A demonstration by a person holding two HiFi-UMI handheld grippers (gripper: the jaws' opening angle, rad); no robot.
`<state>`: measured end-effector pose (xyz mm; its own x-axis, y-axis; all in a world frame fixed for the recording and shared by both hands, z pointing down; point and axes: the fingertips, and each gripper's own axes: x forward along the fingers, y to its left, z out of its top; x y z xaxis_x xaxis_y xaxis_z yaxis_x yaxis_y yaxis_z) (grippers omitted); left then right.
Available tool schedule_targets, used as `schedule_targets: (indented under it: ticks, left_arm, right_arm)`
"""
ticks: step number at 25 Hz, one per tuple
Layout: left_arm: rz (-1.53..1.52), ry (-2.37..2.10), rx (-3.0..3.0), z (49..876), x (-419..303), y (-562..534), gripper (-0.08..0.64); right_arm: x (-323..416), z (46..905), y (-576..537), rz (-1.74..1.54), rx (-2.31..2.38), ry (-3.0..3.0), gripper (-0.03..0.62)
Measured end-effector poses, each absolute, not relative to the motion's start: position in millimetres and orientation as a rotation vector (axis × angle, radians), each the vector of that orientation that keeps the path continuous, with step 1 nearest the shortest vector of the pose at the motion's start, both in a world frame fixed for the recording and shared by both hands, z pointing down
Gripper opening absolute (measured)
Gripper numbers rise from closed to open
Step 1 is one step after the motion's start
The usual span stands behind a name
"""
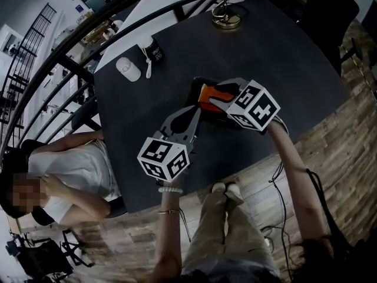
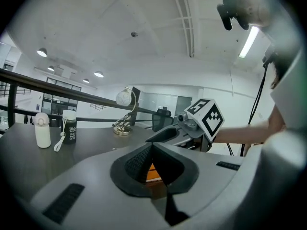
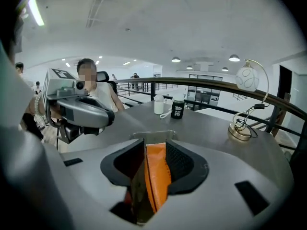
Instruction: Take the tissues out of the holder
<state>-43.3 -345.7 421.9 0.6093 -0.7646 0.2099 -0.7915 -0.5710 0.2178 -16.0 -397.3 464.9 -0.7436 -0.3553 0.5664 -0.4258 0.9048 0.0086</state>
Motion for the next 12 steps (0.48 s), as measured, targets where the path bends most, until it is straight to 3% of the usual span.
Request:
schedule_targets:
  ticks: [12]
  left_arm:
    - [0.14,-1.275,2.515,437.5,-48.0,-358.3,0.008]
  right_arm:
    - [-31.3,522.9,-420.5,0.144,0.418,-2.23,0.124]
